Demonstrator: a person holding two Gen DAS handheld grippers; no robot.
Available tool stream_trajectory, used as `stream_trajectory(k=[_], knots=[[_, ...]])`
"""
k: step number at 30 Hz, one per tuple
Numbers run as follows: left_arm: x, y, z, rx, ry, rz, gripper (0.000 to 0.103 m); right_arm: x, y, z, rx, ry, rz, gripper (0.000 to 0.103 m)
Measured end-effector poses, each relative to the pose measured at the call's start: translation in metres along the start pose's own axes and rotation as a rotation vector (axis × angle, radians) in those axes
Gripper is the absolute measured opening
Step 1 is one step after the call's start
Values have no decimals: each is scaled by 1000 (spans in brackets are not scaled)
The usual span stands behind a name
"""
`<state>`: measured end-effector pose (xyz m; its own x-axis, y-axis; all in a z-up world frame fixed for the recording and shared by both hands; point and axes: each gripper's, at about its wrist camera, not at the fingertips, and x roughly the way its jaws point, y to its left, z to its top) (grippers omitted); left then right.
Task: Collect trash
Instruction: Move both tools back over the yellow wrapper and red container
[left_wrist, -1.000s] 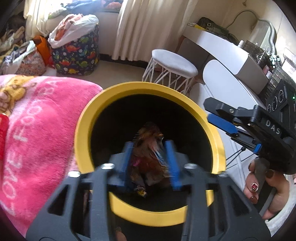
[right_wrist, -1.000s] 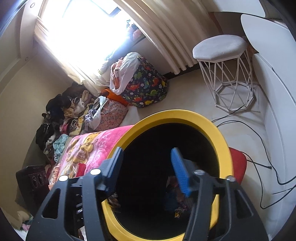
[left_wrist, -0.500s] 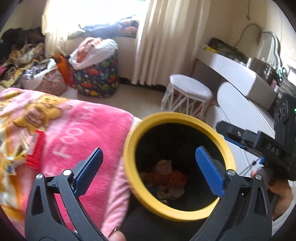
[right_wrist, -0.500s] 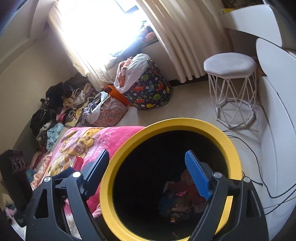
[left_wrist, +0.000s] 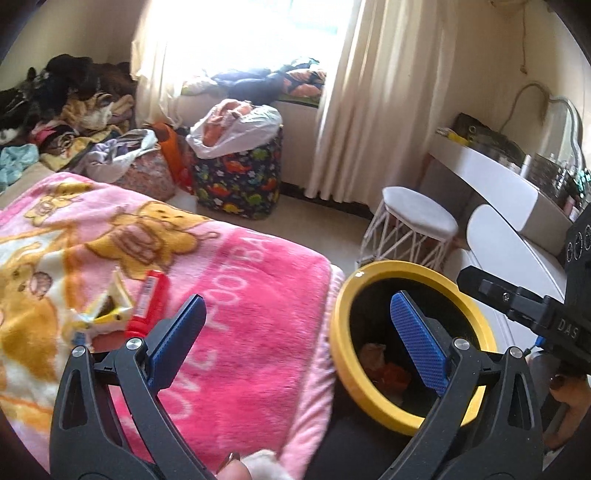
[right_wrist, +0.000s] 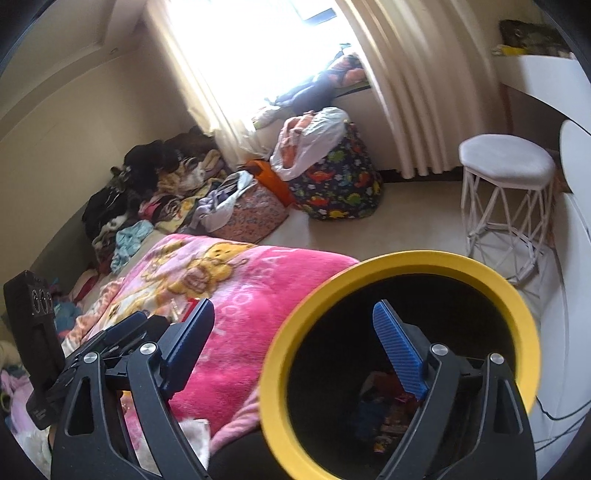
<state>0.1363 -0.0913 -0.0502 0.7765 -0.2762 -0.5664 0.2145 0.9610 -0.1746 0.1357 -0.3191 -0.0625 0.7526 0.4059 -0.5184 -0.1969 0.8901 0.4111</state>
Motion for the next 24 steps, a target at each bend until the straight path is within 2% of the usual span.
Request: stream_trajectory(k=[15,20,24], knots=[[-20,68,-2,-96,-35,126,92,43,73,-2,-127,80,111,85],[-24,104,-7,-149,-29,194,92,64,88,-3,-143,121,133,85],[-24,142,-18,-234,27,288,92,85,101,-8,-168,166,151,85]])
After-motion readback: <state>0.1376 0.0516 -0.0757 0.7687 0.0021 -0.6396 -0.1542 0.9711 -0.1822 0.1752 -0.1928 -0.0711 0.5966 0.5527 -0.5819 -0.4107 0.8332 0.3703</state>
